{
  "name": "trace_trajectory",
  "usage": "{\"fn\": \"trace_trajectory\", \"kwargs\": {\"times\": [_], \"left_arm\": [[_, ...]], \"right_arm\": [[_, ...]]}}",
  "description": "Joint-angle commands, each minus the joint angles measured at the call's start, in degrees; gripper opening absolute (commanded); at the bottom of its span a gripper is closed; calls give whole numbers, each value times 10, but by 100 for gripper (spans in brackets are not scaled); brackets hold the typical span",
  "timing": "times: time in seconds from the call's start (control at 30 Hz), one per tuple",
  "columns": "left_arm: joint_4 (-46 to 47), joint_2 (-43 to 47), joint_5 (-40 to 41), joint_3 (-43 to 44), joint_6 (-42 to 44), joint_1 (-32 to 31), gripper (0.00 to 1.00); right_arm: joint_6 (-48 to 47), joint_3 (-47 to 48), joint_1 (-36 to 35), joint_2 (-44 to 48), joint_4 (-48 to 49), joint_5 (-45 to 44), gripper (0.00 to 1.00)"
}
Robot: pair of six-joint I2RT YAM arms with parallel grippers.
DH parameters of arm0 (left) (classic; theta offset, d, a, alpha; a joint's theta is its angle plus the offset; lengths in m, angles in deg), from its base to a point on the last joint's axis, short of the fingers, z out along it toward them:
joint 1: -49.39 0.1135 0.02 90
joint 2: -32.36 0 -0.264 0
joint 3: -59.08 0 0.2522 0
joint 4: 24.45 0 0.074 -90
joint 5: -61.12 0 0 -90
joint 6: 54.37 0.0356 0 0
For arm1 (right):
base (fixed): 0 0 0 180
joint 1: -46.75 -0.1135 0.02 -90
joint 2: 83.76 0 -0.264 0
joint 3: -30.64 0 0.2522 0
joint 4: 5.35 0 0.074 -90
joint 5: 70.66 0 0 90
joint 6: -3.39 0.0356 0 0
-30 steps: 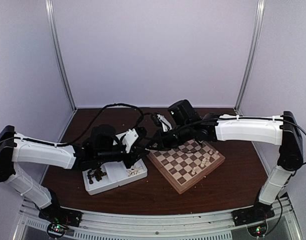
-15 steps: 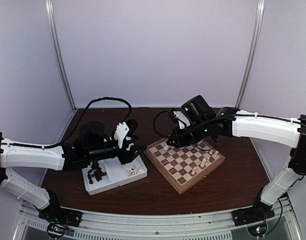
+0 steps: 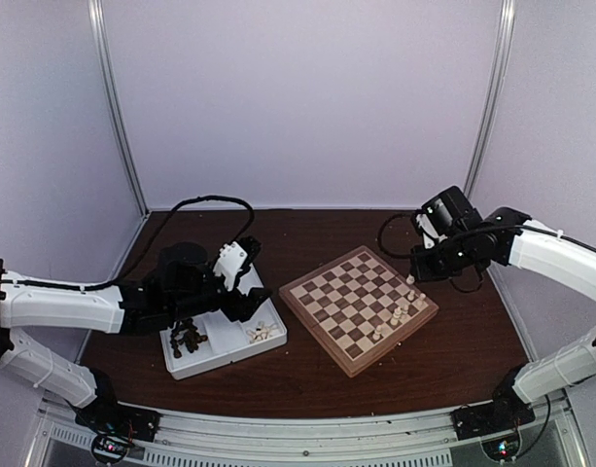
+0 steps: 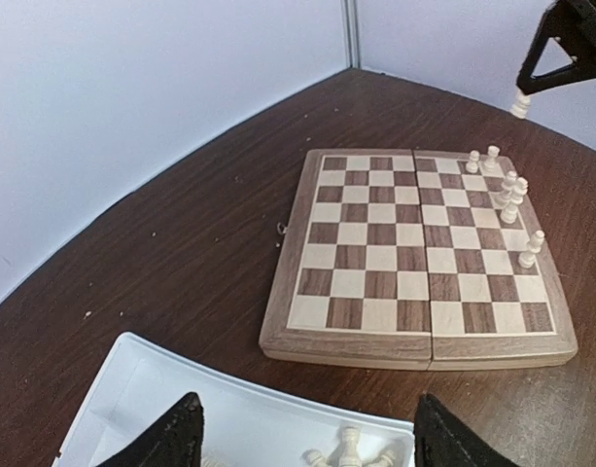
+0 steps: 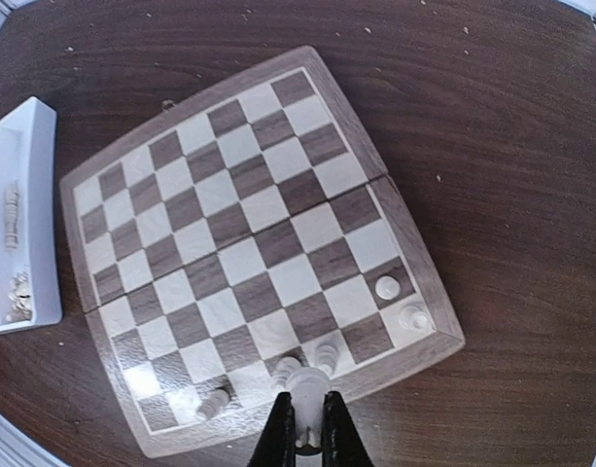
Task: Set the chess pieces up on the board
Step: Place the chess piece on the chessboard.
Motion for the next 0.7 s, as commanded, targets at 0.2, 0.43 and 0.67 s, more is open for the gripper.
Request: {"fn": "trace_trajectory", "kwargs": {"times": [0.2, 0.43, 0.67], "left_arm": [[-79, -13, 37, 53, -51, 25, 78], [-92, -8, 29, 54, -47, 28, 79], [-105, -16, 28, 61, -46, 28, 79]], "right_arm": [[2, -58, 20, -3, 10, -48, 0], [-1, -75, 33, -39, 47, -36, 0], [0, -90, 42, -67, 82, -23, 0]]}}
